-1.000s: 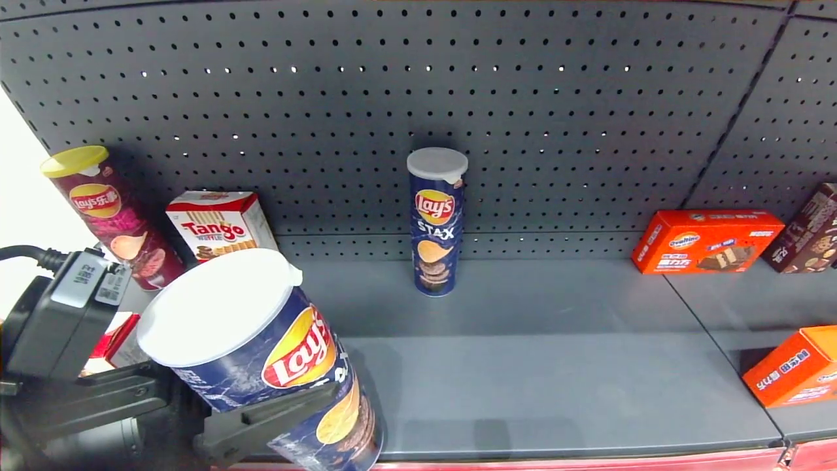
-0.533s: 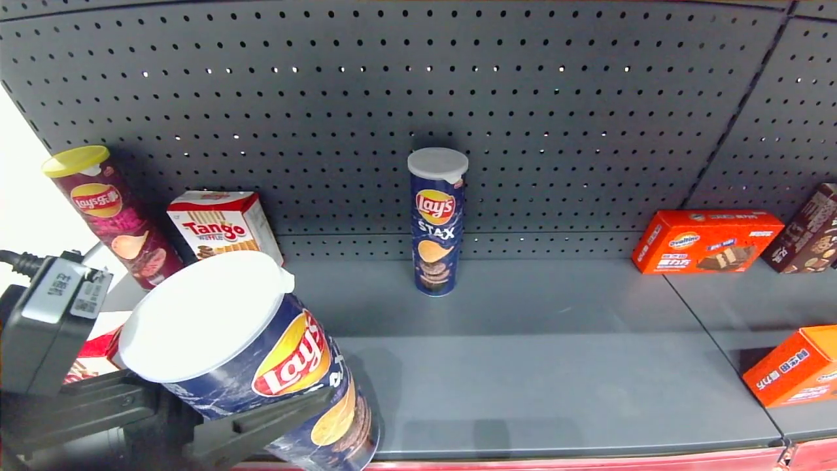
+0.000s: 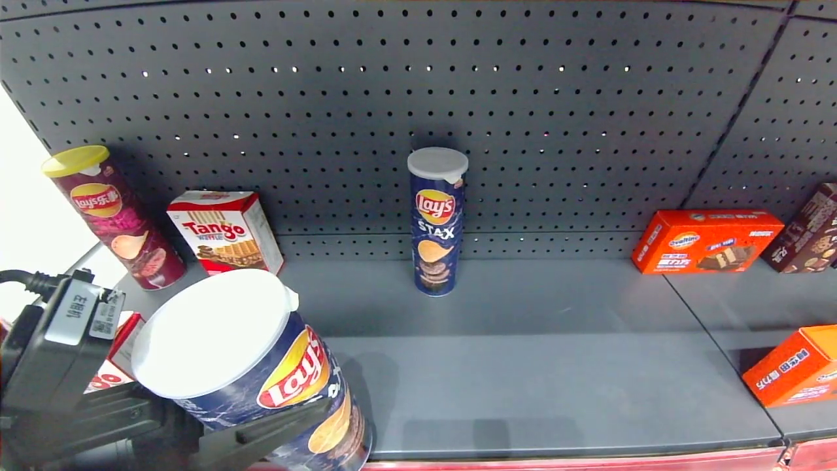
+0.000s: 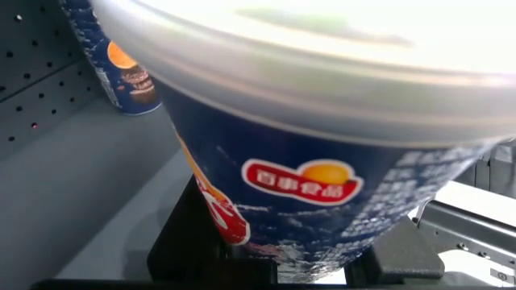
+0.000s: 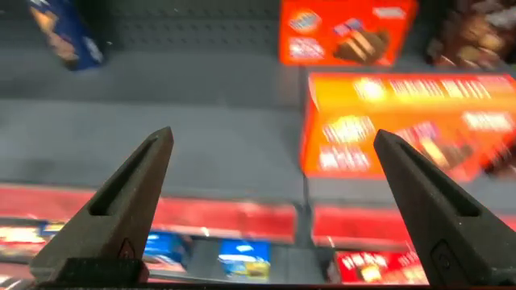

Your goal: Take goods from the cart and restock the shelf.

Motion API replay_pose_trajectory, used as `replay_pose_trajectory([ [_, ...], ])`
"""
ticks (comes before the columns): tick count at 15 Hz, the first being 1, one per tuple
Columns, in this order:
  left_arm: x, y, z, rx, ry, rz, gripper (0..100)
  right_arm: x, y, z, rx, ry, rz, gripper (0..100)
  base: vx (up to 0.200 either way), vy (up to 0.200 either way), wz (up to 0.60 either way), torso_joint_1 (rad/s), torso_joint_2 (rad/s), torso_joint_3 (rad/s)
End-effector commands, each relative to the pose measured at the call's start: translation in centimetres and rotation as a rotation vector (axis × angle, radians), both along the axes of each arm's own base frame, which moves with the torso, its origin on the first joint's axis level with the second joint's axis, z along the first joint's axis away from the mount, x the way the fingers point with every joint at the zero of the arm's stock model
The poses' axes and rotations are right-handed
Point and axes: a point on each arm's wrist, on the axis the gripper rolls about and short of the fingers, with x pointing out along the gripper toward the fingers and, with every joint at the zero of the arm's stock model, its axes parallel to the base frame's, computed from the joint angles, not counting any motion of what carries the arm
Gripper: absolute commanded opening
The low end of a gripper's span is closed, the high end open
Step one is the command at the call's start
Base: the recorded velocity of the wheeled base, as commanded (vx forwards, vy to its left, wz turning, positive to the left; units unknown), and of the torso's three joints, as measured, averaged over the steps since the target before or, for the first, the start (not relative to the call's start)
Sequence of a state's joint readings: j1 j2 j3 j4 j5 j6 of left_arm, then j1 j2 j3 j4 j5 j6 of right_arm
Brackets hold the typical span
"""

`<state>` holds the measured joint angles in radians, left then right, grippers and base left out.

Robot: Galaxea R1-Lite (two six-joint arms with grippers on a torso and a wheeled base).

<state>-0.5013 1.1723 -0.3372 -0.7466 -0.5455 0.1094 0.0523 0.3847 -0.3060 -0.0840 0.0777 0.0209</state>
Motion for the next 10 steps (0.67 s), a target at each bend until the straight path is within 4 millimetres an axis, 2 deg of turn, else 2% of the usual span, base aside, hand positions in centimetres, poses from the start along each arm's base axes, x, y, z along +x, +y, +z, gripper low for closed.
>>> replay_pose_trajectory([
  [1,-0.1,0.1,0.0,-0.003,-0.002,0.002,0,3.7,0.6,2.3,0.003,0.071,0.124,100,0.0,0.0,0.0,0.0,0.0,0.0],
  [3,0.1,0.4,0.1,-0.006,-0.003,0.019,0,5.2,1.4,4.0,-0.002,0.079,0.259,100,0.0,0.0,0.0,0.0,0.0,0.0],
  [6,0.3,0.4,0.4,-0.009,-0.01,0.029,0,8.3,2.8,5.7,-0.011,0.121,0.347,100,0.0,0.0,0.0,0.0,0.0,0.0],
  [10,0.4,0.5,0.4,-0.01,-0.009,0.03,0,12.9,4.3,5.3,-0.046,0.13,0.45,100,0.0,0.0,0.0,0.0,0.0,0.0],
])
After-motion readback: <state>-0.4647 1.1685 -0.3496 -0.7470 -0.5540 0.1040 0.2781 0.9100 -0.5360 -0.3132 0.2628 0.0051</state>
